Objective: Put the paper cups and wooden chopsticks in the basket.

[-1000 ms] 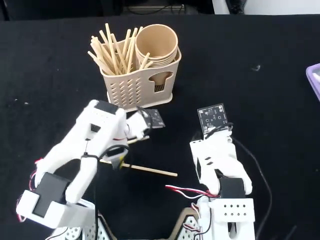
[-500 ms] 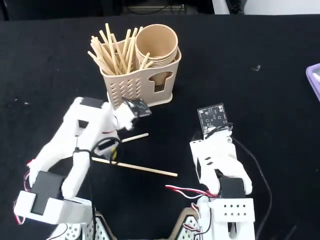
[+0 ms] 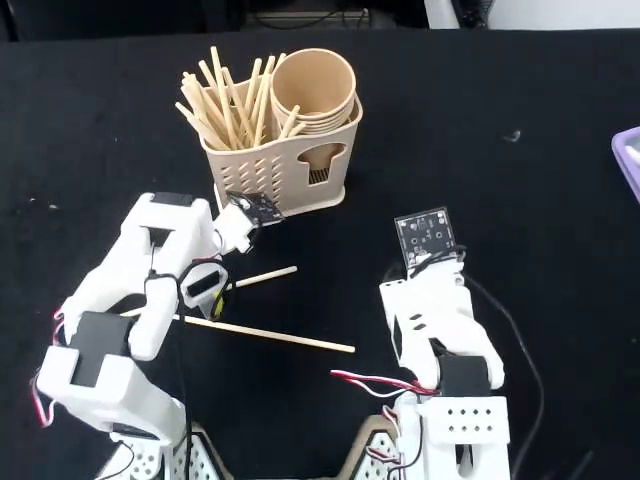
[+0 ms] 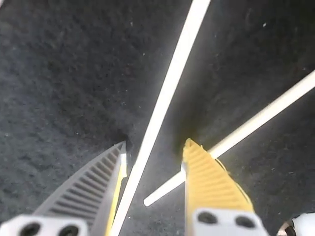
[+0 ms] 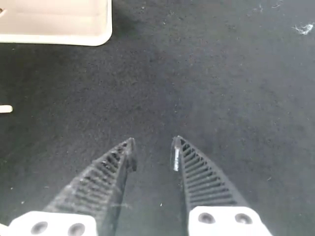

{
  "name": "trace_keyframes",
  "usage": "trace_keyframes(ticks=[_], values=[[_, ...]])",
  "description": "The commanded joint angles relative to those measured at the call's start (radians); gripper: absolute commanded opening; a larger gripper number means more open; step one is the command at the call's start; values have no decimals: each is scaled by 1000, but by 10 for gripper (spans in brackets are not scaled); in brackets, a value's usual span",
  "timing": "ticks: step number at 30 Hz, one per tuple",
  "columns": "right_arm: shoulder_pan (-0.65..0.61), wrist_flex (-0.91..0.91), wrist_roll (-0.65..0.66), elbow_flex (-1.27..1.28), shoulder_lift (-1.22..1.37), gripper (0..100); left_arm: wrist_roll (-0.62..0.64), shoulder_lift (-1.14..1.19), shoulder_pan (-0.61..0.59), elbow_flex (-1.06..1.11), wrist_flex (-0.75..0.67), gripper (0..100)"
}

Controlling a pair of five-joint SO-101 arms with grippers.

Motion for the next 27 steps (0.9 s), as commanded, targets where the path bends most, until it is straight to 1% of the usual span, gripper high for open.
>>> trace_keyframes(ticks=[1, 3, 5, 9, 13, 18, 20, 22, 25, 26, 27], values=[[11, -20, -5, -5, -15, 130, -8, 2, 35, -64, 64, 109], [12, -21, -5, -5, -15, 130, -5, 2, 54, -68, 80, 24], [14, -21, -5, -5, -15, 130, -3, 2, 71, -48, 92, 40], [14, -21, -5, -5, -15, 130, -3, -12, 94, -30, 98, 31], [14, -21, -5, -5, -15, 130, -3, -117, 107, -15, 98, 31], [15, -23, -5, -5, -15, 130, -8, -302, 203, 140, 87, 32], [15, -23, -5, -7, -15, 130, -8, -338, 242, 213, 52, 37], [12, -23, -5, -7, -15, 130, -3, -341, 255, 259, 12, 84], [11, -23, -5, -7, -15, 130, -2, -341, 246, 292, -31, 209], [11, -23, -5, -7, -15, 130, -2, -341, 239, 297, -41, 232], [11, -23, -5, -7, -15, 130, -2, -341, 229, 297, -54, 231]])
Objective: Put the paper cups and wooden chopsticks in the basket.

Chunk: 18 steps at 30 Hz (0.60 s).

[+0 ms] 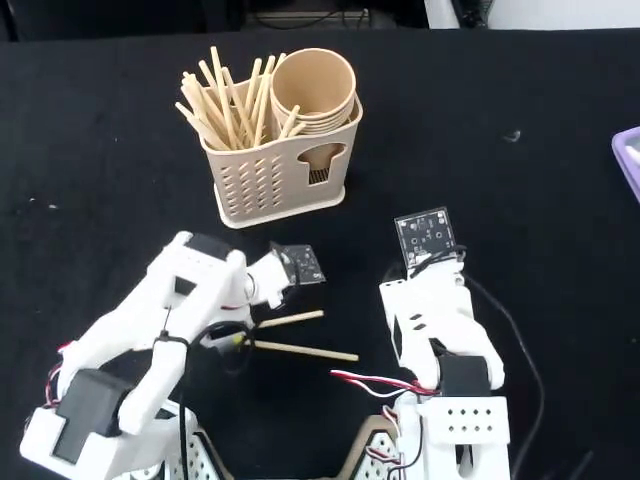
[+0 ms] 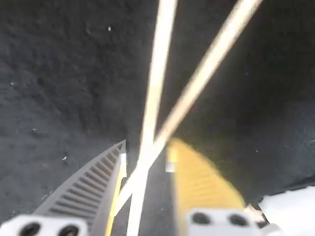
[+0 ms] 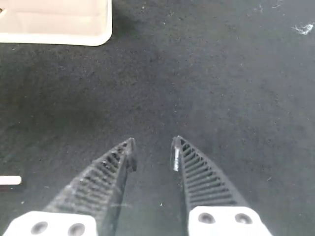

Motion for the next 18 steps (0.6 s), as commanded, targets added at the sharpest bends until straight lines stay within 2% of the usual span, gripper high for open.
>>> trace_keyframes(ticks=[1, 14, 18], values=[[11, -23, -5, -7, -15, 130, -3, -29, -16, 1, -55, 222], [12, -23, -5, -7, -15, 130, -2, -28, -38, 7, -69, 187], [14, -23, -5, -7, -15, 130, -8, -28, -33, 36, -78, 55]])
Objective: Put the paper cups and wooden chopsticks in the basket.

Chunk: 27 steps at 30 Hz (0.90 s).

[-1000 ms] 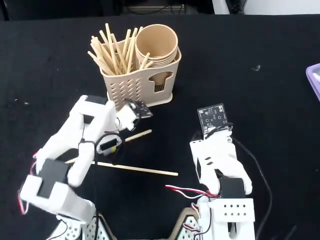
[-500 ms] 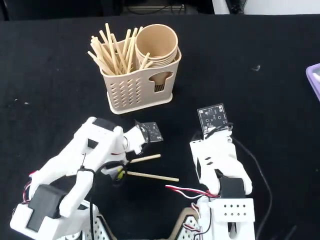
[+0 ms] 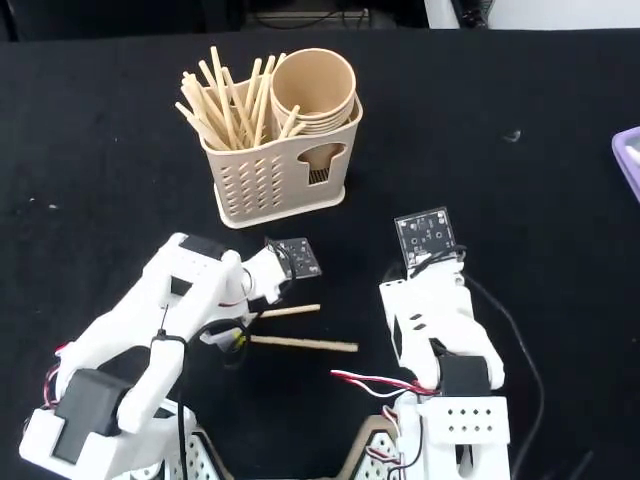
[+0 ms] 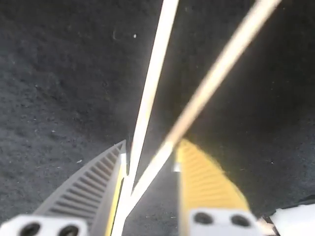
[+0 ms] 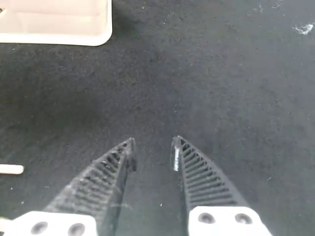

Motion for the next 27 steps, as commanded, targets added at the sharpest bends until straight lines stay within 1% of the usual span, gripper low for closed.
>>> trace_keyframes(ticks=[1, 3, 7, 9, 11, 13, 17, 20, 24, 25, 27], values=[[14, -23, -5, -7, -15, 130, -8, -28, -5, 21, -6, 25], [12, -23, -5, -7, -15, 130, -3, -29, -5, 21, 2, 41], [11, -21, -5, -7, -15, 130, -2, -41, -10, 15, 9, 30], [12, -21, -5, -7, -15, 130, -5, -41, -10, -10, 51, 30], [14, -21, -5, -7, -15, 130, -6, -41, -12, -68, 130, 30], [15, -21, -8, -7, -15, 130, -8, -51, -16, -154, 239, 30], [18, -21, -14, -7, -15, 130, -14, -140, -68, -306, 440, 30], [69, -28, -41, -10, -15, 130, -58, -250, -114, -375, 532, 30], [187, -91, -141, -7, -15, 122, -6, -425, -173, -421, 548, 30], [213, -100, -163, -5, -15, 98, 12, -471, -182, -433, 548, 30], [249, -107, -199, -5, -15, 11, 57, -562, -180, -463, 549, 30]])
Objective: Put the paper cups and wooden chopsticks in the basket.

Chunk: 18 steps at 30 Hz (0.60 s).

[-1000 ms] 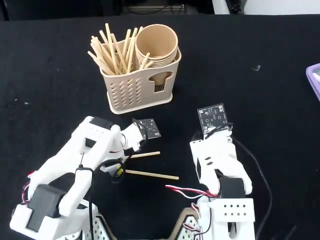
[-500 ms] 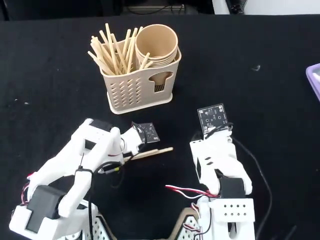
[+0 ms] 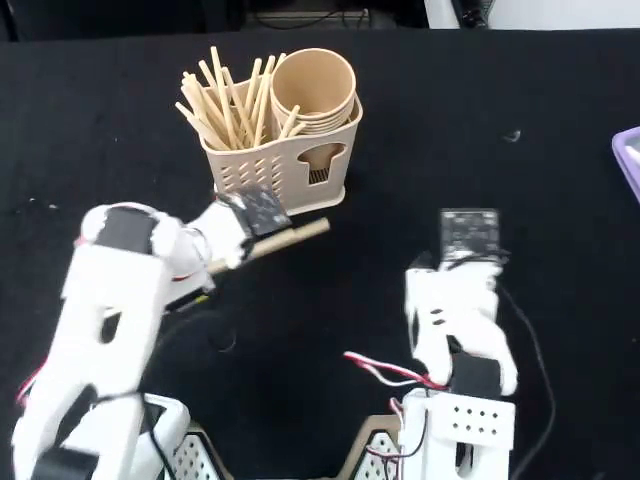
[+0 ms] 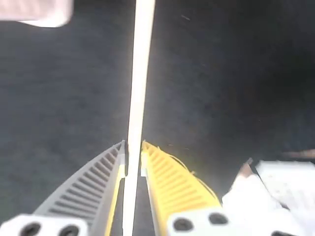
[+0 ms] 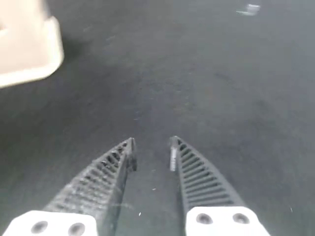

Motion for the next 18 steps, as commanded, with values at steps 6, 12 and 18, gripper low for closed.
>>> trace_keyframes(ticks=[6, 12, 18], values=[[89, -153, -89, 65, -15, 13, 325, -408, 15, -186, -239, 30], [89, -322, -91, 150, -15, 14, 813, -434, -27, -81, -755, 30], [89, -331, -91, 157, -15, 14, 1048, -365, -18, 59, -1270, 30]])
